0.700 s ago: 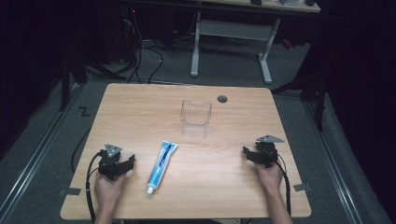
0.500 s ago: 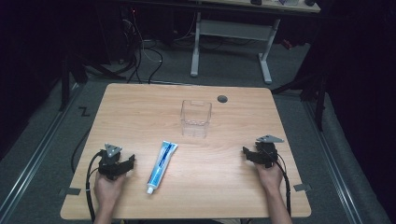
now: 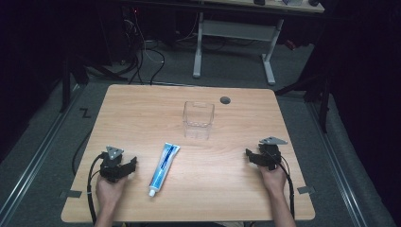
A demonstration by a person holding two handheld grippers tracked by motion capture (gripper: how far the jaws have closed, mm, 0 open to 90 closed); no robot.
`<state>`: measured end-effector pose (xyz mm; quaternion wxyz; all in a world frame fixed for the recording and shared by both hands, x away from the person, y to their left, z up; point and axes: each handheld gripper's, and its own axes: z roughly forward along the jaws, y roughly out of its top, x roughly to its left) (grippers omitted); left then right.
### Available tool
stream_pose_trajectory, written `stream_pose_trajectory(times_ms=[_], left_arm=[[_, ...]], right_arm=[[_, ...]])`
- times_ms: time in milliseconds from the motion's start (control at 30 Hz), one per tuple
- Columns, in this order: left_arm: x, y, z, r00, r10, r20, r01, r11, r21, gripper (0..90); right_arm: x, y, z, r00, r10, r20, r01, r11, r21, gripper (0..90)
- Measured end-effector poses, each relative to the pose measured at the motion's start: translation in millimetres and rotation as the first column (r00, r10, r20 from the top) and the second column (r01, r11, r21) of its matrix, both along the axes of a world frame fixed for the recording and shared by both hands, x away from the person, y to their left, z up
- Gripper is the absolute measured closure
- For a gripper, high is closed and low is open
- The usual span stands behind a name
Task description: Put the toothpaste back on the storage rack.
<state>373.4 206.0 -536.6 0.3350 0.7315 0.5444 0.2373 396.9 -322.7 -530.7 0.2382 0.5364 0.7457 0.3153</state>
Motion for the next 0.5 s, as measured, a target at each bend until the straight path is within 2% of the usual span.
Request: stream_pose_trajectory(times_ms=[233,300,500], left_arm=[[-2.3,-1.5,1.9,0.9999,0.003,-0.014,-0.003,1.0000,0.008,37.7],[-4.0,-1.5,2.9,0.9998,0.006,-0.021,-0.006,1.0000,-0.002,41.2],[-6.8,-4.4,3.7,0.9996,-0.011,-0.027,0.010,0.9998,-0.019,42.0]], right_arm=[[0.0,0.0,0.0,1.0000,0.001,0.000,-0.001,1.0000,0.000,34.5],[0.0,0.0,0.0,1.0000,0.002,0.000,-0.002,1.0000,0.000,34.4],[0.0,0.1,-0.1,1.0000,0.003,0.000,-0.003,1.0000,0.000,34.2]])
